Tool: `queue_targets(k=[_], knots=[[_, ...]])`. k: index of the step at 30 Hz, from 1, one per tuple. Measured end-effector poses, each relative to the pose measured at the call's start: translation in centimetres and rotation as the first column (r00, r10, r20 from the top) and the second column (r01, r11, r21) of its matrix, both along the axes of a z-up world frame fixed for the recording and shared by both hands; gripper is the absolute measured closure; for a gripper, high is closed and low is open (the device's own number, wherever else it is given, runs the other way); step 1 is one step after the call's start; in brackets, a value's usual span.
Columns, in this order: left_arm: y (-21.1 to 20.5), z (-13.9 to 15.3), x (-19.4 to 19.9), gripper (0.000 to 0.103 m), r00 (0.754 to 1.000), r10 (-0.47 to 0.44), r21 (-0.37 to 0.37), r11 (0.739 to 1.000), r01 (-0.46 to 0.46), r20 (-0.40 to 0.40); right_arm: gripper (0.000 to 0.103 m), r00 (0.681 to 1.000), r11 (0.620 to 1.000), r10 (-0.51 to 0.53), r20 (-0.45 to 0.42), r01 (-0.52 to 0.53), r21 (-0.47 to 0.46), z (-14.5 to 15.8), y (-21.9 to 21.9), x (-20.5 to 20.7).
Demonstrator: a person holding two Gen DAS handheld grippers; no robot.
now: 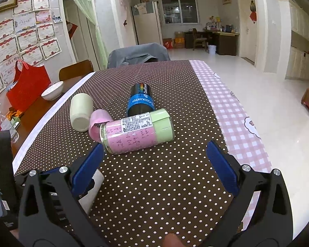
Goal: Flip cup upside down
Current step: 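Lower the white cup rim down onto the table and open the left tool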
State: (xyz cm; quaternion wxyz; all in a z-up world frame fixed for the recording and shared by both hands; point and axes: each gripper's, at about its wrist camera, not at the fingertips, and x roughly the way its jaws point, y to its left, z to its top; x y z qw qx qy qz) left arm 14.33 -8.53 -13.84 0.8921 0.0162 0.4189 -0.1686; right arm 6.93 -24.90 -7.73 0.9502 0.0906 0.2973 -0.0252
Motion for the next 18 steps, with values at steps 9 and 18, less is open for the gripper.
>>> queue_targets(k=[9, 18], knots=[[1.5, 1.3, -0.9, 0.025, 0.997, 0.057, 0.013, 0.998, -0.058, 0.053, 0.006, 1.0, 1.0, 0.023, -0.001, -0.023, 0.012, 0.2, 0.7, -0.1], [3.0, 2.9, -2.1, 0.013, 0.986, 0.111, 0.011, 0.994, -0.113, 0.124, 0.006, 0.999, 0.999, 0.051, -0.003, -0.051, 0.014, 0.7, 1.6, 0.0]])
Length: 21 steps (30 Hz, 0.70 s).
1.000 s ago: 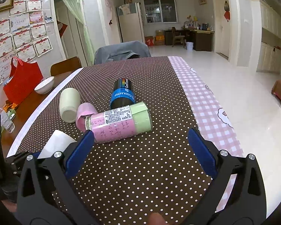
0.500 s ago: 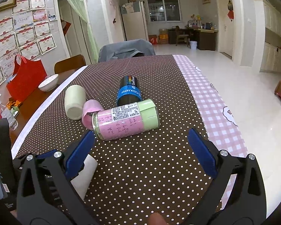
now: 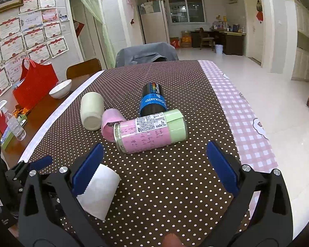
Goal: Flip cup upside down
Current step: 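Lower the white cup rim down onto the table and open the left tool, then move the right tool toward the upside-down white cup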
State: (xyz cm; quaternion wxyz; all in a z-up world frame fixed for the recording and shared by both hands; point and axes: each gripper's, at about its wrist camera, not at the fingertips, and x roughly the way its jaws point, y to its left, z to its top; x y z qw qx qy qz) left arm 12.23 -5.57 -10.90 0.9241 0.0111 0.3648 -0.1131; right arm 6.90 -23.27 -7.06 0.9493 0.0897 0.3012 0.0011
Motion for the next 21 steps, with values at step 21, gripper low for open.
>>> queue_targets(k=[21], knots=[[5.8, 3.8, -3.6, 0.013, 0.983, 0.114, -0.048, 0.993, -0.108, 0.144, 0.006, 0.995, 0.995, 0.099, -0.03, -0.098, 0.029, 1.3, 3.2, 0.4]])
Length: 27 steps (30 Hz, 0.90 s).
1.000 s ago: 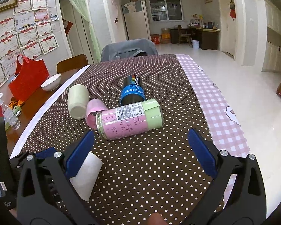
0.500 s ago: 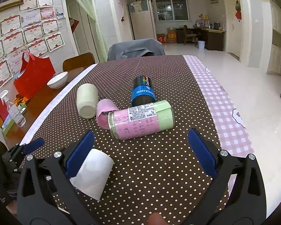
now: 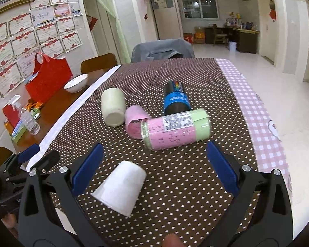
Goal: Flip cup upside down
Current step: 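Move the right tool toward the upside-down white cup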
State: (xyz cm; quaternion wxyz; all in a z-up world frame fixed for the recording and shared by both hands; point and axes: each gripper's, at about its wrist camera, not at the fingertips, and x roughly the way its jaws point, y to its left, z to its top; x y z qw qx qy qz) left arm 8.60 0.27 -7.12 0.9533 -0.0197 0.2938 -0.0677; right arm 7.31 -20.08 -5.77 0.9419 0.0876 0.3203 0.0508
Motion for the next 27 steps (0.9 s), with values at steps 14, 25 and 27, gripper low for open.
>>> queue_targets(k=[14, 25, 27], knots=[[2.9, 1.1, -2.4, 0.013, 0.996, 0.048, 0.006, 0.999, -0.049, 0.078, 0.006, 0.997, 0.998, 0.056, -0.046, -0.056, -0.003, -0.4, 2.4, 0.0], [3.6, 0.3, -2.0, 0.013, 0.995, 0.05, -0.002, 0.999, -0.051, 0.082, 0.006, 0.956, 0.979, 0.132, -0.261, -0.084, 0.188, -3.4, 2.2, 2.4], [3.8, 0.1, -1.9, 0.013, 0.995, 0.053, -0.003, 0.999, -0.052, 0.08, 0.006, 0.943, 0.974, 0.133, -0.304, -0.067, 0.218, -4.2, 2.1, 3.1]])
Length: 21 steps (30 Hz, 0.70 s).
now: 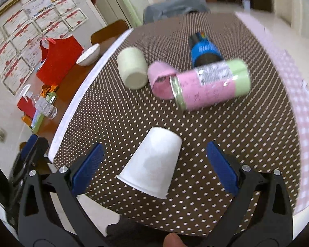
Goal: Flip cup upside down
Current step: 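Move the right tool toward the upside-down white cup, then grasp the white cup with the right tool and lift it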
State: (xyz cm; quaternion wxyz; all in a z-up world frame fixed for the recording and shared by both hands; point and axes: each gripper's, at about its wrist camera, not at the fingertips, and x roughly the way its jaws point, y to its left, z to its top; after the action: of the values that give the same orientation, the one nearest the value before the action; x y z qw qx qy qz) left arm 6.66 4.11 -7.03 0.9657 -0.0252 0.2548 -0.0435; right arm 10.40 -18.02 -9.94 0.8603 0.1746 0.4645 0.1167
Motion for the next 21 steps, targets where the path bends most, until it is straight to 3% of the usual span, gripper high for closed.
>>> queue_targets(k=[6, 15, 21], knots=[[0.8, -0.7, 0.4, 0.013, 1.0, 0.006, -0.017, 1.0, -0.006, -0.014, 0.006, 0.991, 0.999, 0.006, -0.135, 0.001, 0.049, -2.0, 0.3, 2.2], [1.6, -1.5, 0.9, 0.013, 0.999, -0.003, -0.048, 0.999, 0.001, -0.035, 0.011, 0.967, 0.998, 0.027, -0.254, -0.013, 0.057, -3.5, 1.3, 4.4], [1.8, -1.7, 1.0, 0.013, 0.999, -0.008, -0.063, 0.998, 0.005, -0.04, 0.02, 0.948, 0.998, 0.04, -0.315, -0.025, 0.052, -4.3, 1.7, 5.6]])
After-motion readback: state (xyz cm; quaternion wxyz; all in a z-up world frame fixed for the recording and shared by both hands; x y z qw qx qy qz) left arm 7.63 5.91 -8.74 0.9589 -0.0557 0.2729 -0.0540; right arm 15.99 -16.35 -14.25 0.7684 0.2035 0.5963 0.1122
